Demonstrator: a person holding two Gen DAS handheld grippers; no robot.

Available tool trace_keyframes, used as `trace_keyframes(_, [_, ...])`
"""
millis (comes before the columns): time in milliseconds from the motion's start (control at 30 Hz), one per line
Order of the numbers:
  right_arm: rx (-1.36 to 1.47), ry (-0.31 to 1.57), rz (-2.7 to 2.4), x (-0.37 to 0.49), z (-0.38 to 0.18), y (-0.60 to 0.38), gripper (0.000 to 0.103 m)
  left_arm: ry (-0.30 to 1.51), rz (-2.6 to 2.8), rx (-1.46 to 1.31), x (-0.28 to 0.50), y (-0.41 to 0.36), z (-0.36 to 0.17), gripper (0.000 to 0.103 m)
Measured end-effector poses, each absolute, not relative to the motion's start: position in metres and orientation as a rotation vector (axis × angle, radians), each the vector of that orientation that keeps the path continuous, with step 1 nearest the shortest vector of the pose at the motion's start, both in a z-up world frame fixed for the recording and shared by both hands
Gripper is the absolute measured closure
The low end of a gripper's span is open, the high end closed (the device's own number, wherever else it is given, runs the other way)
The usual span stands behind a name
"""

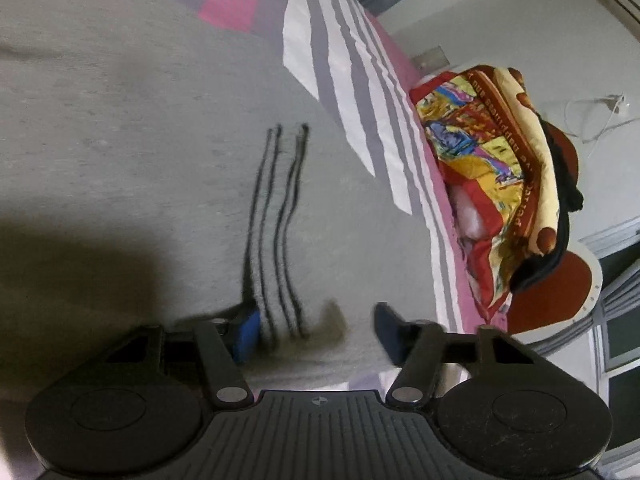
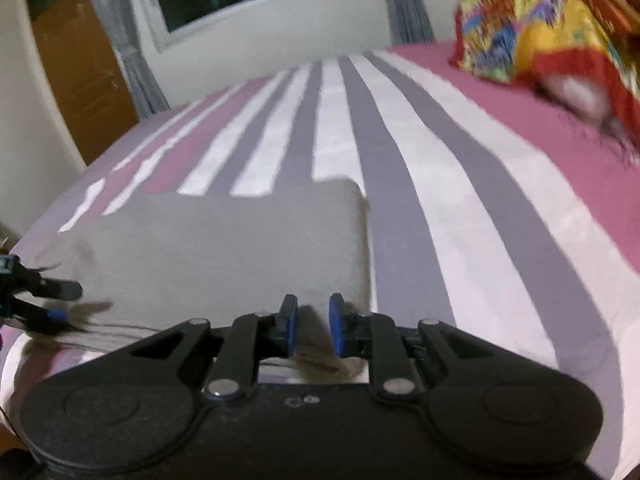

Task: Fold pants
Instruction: 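Fold the held edges over with both grippers and release, then grasp the sweatpants cuff end with the left gripper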

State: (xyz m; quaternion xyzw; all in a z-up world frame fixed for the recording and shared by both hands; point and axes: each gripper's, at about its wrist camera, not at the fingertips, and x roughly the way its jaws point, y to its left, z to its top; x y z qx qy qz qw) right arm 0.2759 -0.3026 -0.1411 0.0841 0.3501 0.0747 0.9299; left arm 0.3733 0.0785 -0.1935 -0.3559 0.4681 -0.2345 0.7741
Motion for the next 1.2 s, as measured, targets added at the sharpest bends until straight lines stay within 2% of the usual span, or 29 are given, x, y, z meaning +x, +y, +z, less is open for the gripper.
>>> trace_keyframes(33, [0.189, 0.724, 0.151, 0.277, -0.143, -0.305, 0.085, 1.006, -0.501, -0.768, 0.372, 0.077, -0.194, 0.084])
trace_keyframes(200, [0.182, 0.711, 0.154, 0.27, -0.139, -0.306, 0.085, 0.842, -0.52, -0.736, 0.35, 0.079, -0.178, 0.084])
trace_keyframes(300, [0.1, 0.728, 0.14, 0.268, -0.146, -0.302, 0.083, 0.883, -0.497, -0.651, 0.344, 0.078, -0.189, 0.084])
trace_keyframes(400, [0.157, 0.759, 0.143, 0.274, -0.15, -0.31, 0.082, 0.897, -0.505, -0.649, 0.345, 0.083, -0.192, 0.082])
trace_keyframes(433, [0.159, 0.743, 0.142, 0.273, -0.146, -0.311, 0.082, 0.882, -0.486, -0.652, 0.345, 0.087, -0.186, 0.077])
trace_keyframes(500, [0.138, 0.709, 0.149, 0.272, -0.141, -0.31, 0.082, 0.831, -0.441, -0.596, 0.346, 0.093, -0.173, 0.044])
trace_keyframes(533, [0.121, 0.72, 0.153, 0.276, -0.143, -0.309, 0.082, 0.806, -0.421, -0.568, 0.35, 0.095, -0.169, 0.038])
trace_keyframes(633, [0.139, 0.756, 0.154, 0.295, -0.153, -0.313, 0.084, 0.837, -0.41, -0.533, 0.375, 0.098, -0.173, 0.038])
trace_keyframes(767, [0.158, 0.74, 0.148, 0.327, -0.148, -0.314, 0.079, 0.835, -0.402, -0.508, 0.408, 0.095, -0.174, 0.038])
trace_keyframes(967, [0.157, 0.767, 0.144, 0.402, -0.149, -0.314, 0.078, 0.838, -0.379, -0.447, 0.456, 0.071, -0.177, 0.038])
trace_keyframes(1200, [0.16, 0.768, 0.136, 0.422, -0.156, -0.309, 0.078, 0.818, -0.368, -0.474, 0.462, 0.065, -0.181, 0.038])
